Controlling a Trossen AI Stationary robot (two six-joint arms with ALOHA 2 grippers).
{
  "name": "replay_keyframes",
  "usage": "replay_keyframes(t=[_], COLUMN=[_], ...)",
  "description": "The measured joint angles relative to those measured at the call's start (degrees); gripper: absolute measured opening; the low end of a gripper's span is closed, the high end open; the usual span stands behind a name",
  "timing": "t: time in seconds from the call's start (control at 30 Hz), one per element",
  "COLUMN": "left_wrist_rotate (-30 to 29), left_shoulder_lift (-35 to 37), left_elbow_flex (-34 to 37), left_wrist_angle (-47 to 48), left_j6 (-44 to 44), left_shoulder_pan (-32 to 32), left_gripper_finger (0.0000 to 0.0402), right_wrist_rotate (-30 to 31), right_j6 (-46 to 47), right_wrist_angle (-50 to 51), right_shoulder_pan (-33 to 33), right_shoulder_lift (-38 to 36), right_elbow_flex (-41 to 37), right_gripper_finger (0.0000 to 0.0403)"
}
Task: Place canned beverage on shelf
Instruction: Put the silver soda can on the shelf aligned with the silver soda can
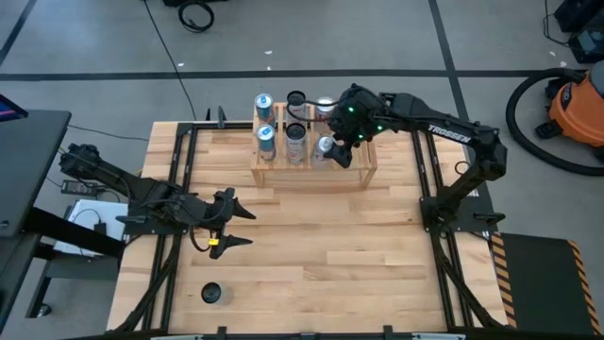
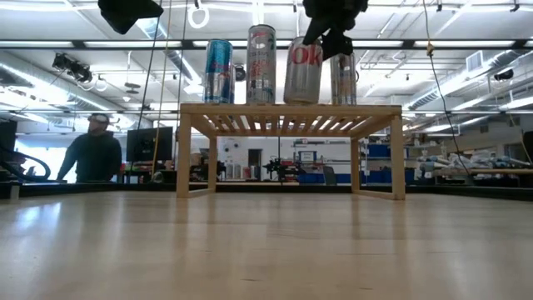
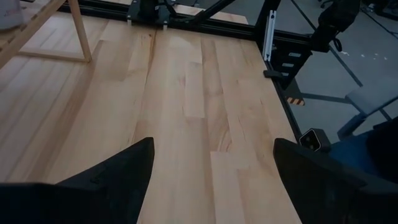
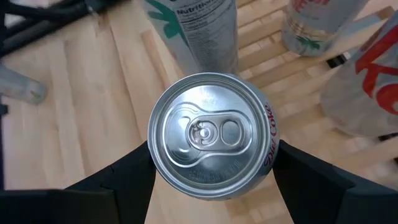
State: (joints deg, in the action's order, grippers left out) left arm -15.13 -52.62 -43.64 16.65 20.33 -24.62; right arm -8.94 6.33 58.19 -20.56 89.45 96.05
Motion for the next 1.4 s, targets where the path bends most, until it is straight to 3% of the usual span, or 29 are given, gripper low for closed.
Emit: replay_keyframes(t=[0.3, 1.13, 1.4], left_wrist_rotate=[-0.01, -0.01, -0.01], left_shoulder_lift=[-0.01, 0.01, -0.01], left_elbow_flex=[0.0, 0.0, 0.0], left_wrist_angle=[0.04, 0.89, 0.89], left_j6=[-0.14, -0.08, 0.01], left_shoulder_pan=[0.01, 0.02, 0.02], left_gripper_finger=[0.0332, 0.0332, 0.0332], right_wrist_rotate=[1.71, -0.24, -0.34], right_j6=[-1.9, -3.48, -3.52], right_wrist_angle=[5.38, 3.08, 3.13], right_shoulder_pan=[-0.87, -1.77, -2.25], right_shoulder_lift=[1.38, 1.42, 1.42], right_elbow_flex=[8.17, 3.19, 3.14], right_gripper_finger=[0.0293, 0.0294, 0.0325])
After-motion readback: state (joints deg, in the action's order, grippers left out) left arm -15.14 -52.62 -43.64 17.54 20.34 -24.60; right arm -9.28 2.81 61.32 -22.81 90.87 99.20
